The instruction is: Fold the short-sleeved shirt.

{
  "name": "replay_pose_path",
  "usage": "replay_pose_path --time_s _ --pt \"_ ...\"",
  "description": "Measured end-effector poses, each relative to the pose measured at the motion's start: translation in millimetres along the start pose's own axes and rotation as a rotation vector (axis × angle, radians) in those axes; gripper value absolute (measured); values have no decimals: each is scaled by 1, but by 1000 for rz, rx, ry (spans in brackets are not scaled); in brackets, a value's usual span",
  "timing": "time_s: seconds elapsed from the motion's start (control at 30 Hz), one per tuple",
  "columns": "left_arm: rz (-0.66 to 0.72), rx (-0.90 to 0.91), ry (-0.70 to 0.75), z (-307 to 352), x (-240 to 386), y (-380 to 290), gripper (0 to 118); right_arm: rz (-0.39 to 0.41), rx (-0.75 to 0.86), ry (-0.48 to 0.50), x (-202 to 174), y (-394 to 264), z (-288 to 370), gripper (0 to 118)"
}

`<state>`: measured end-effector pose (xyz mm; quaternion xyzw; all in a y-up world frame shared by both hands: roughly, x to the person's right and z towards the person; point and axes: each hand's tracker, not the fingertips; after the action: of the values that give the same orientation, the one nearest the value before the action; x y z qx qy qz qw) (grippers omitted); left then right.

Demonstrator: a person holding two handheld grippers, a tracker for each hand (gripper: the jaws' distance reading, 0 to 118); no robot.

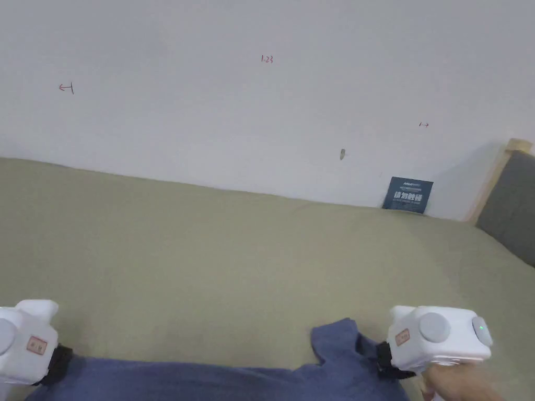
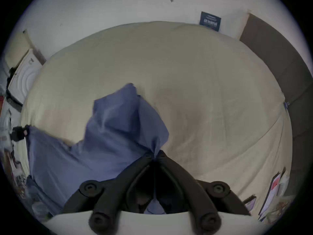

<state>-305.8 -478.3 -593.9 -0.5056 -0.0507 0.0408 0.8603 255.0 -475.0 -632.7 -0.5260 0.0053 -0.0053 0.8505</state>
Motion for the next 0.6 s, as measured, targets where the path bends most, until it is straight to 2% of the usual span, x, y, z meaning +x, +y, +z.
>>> replay_pose_path --time_s 0.13,0.23,0.33,0.47,0.53,0.6 --pt "-8 59 -29 40 -4 -6 5 64 142 35 -4 -15 57 0" --pt "-54 120 -39 80 -3 -19 5 146 198 48 -13 -35 111 0" --pt "-64 182 -79 122 -7 -44 5 181 248 81 -12 -65 156 0" --pt "-41 240 -107 165 -18 -97 5 151 263 100 5 -123 191 0" --pt "-28 242 -103 176 -26 -130 5 111 265 102 16 -158 197 0" --pt "-14 230 -113 177 -32 -161 5 71 260 103 9 -199 203 0"
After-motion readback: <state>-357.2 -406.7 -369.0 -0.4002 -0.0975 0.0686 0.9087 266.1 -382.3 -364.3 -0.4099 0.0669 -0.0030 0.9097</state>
